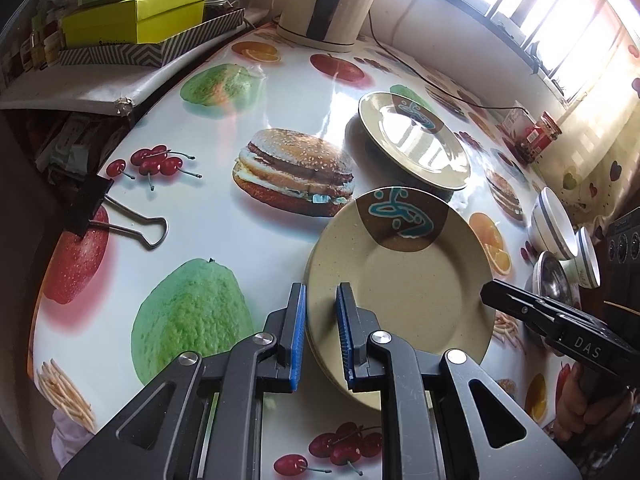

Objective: Organize plates and bowls

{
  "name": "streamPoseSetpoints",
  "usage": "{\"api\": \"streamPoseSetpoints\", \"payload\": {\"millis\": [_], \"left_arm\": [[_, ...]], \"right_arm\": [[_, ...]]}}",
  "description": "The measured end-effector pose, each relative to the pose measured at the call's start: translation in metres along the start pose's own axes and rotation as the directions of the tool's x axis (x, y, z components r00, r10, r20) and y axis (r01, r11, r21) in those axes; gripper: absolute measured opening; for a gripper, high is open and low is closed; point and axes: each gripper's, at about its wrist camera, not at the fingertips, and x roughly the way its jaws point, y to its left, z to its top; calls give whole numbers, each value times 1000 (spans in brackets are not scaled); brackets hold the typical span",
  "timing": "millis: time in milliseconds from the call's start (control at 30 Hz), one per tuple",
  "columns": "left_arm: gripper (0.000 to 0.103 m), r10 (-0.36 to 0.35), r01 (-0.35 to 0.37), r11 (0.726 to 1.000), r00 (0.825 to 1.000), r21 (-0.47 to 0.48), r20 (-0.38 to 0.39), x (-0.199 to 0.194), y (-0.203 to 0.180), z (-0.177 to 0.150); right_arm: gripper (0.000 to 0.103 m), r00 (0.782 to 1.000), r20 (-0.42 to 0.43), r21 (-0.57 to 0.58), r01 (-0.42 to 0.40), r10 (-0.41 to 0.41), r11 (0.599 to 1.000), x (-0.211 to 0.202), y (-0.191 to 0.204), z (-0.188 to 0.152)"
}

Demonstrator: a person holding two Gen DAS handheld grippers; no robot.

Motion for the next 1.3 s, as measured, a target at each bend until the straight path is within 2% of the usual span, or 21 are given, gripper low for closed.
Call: {"api": "streamPoseSetpoints", "payload": {"millis": [333, 967, 1300], "left_arm": [[16, 16, -16, 1000, 1000, 6, -2, 1, -2, 1], [16, -1, 1, 1000, 1000, -13, 0, 1, 0, 4], [16, 13, -13, 1000, 1000, -6, 15, -5, 0, 17]], "right_arm": [[16, 1000, -1, -25, 23, -23, 999, 3, 3, -2], [18, 1000, -1, -17, 24, -24, 1000, 2, 3, 0], [37, 998, 39, -15, 54, -53, 998, -8, 2, 16]]}}
